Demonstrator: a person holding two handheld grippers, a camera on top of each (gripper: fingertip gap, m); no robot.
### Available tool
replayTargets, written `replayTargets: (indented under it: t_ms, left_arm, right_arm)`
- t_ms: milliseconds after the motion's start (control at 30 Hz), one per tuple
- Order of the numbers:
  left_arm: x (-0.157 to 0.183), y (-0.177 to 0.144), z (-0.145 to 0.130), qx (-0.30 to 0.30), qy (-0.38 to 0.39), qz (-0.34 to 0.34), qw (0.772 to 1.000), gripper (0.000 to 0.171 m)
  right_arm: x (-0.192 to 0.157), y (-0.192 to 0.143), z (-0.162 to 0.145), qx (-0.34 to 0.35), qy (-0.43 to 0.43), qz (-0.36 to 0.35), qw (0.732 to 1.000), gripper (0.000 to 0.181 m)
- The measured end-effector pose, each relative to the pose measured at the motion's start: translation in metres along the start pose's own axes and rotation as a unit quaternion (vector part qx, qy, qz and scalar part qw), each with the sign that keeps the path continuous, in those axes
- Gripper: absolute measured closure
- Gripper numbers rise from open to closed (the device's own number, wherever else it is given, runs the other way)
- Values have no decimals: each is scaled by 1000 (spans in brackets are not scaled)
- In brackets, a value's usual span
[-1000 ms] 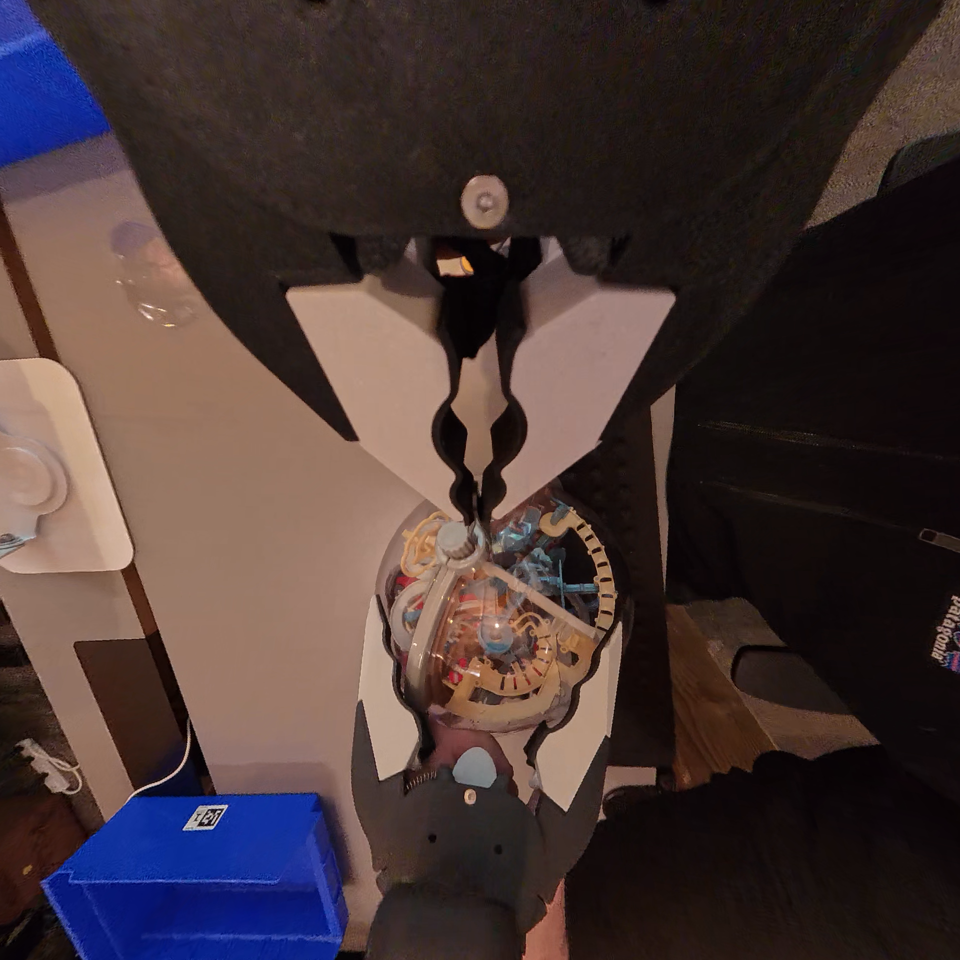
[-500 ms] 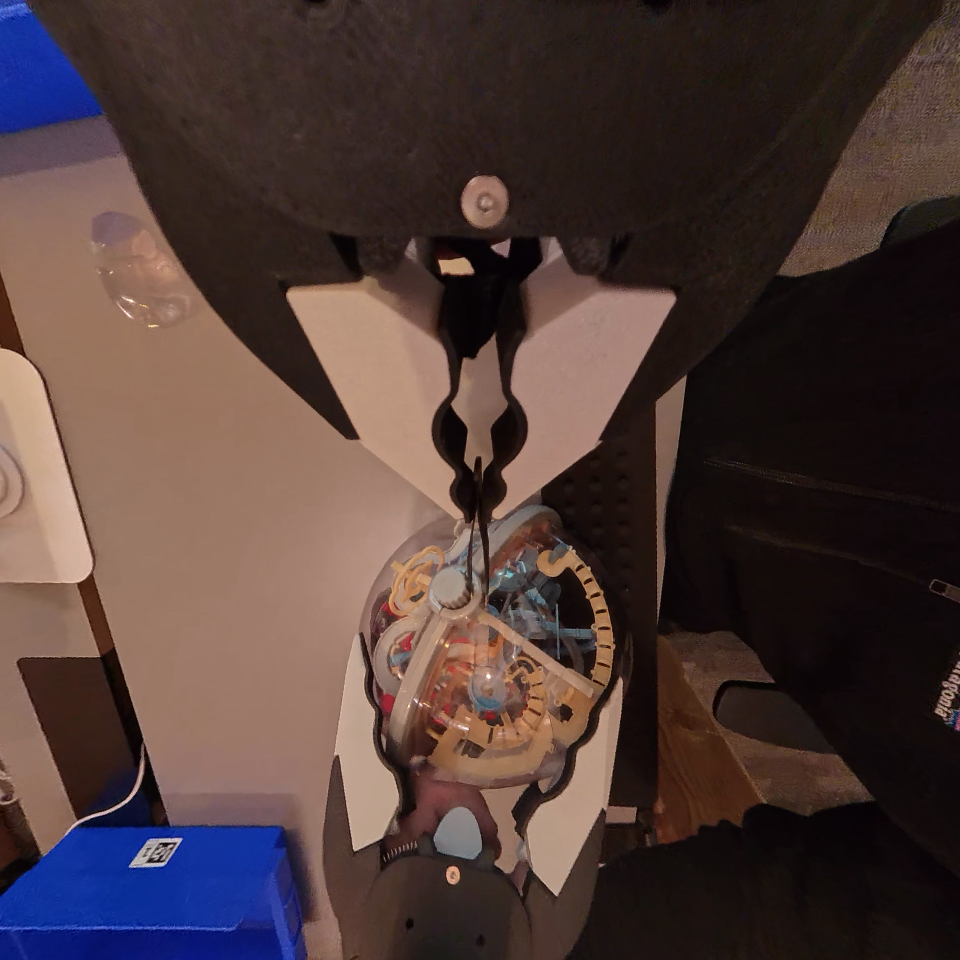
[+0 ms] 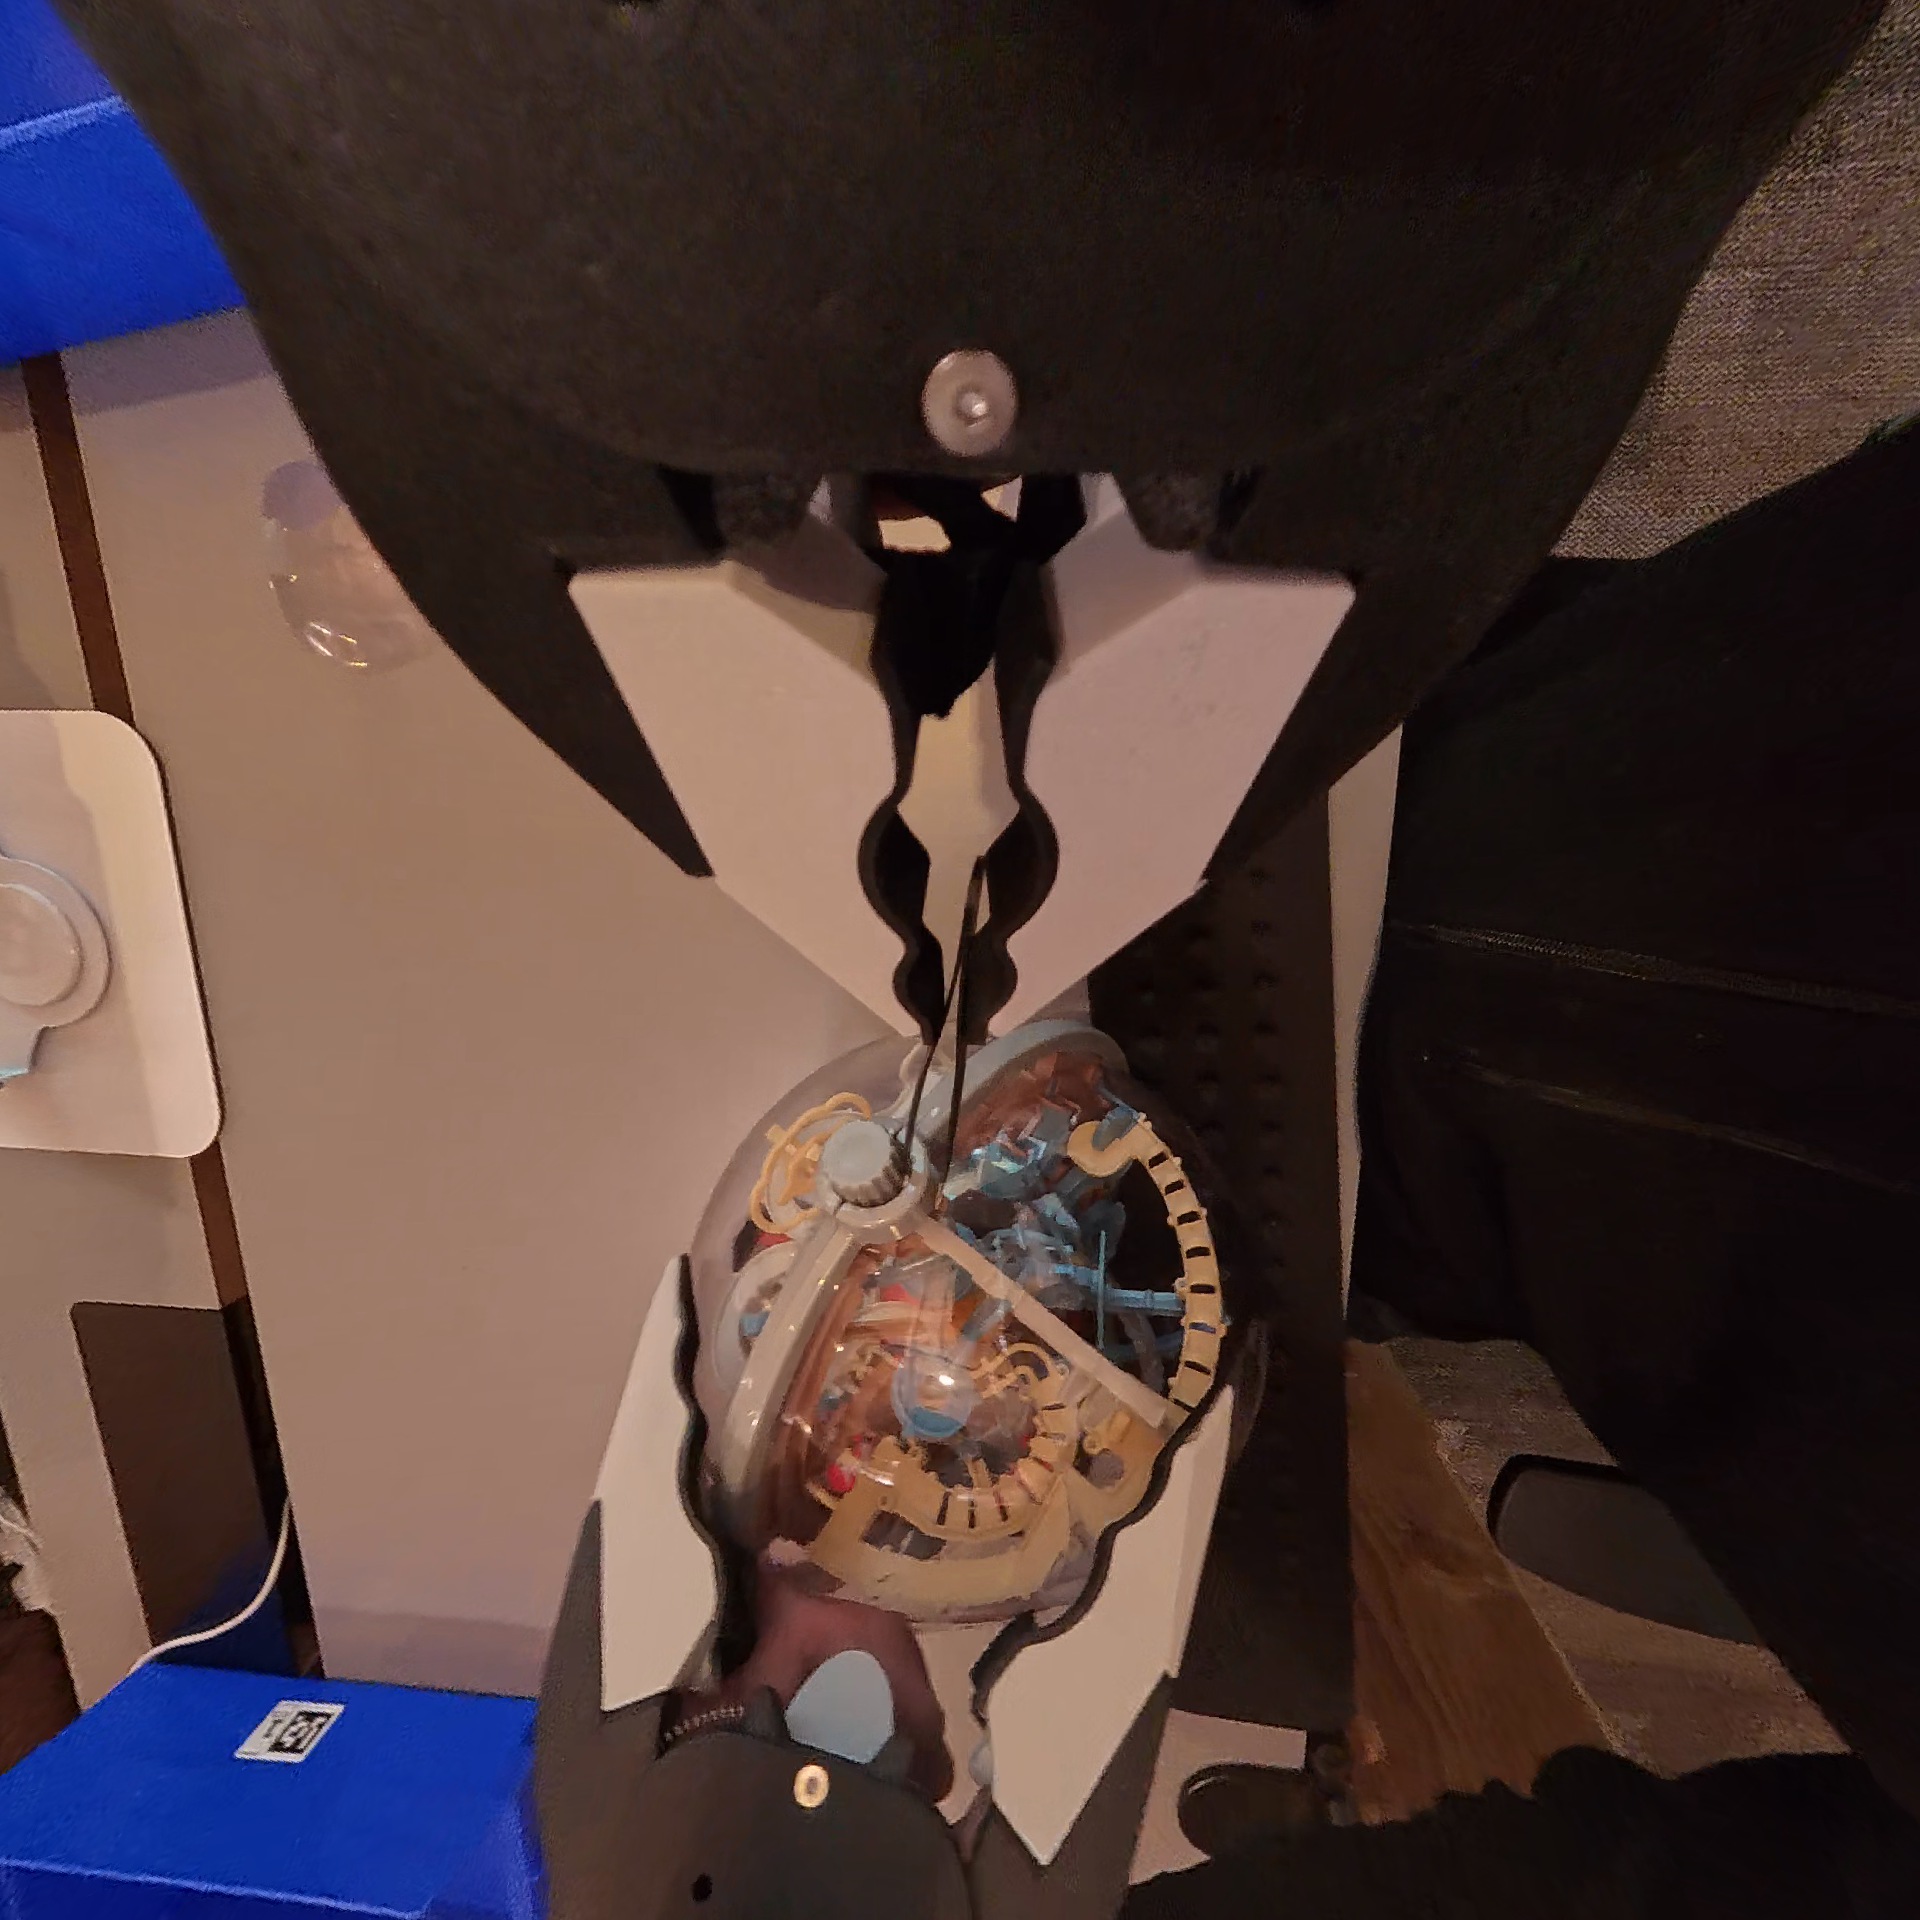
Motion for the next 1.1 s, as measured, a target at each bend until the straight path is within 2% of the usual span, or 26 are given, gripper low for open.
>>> replayTargets:
  t_ms: [233,433,667,933,1100]
  left_arm:
    - [0,2,0,-10,2,-1,1000,14]
    - [0,4,0,-20,7,-8,1000,13]
    - [-2,4,2,-12,3,-8,1000,15]
    - [-3,2,1,0,9,-11,1000,17]
    - [-4,4,4,-9,7,-13,1000,19]
  right_arm:
    - [-13,2,-3,18,-2,-32,999,180]
    - [-21,4,-4,-1,-25,-69,997,179]
    - [12,18,-40,-35,43,-11,998,180]
    - [18,20,-38,25,51,32,998,181]
    - [26,26,-43,25,51,37,998,180]
Point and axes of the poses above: each gripper's, where its closed fingertips meet, y out along the fingers, z out of its top, x = y × z across the jaws, the point moved 3 cm from there along -y, back along the fingers, and after that the axes turned 7 degrees about y, right-handed, at the moved point
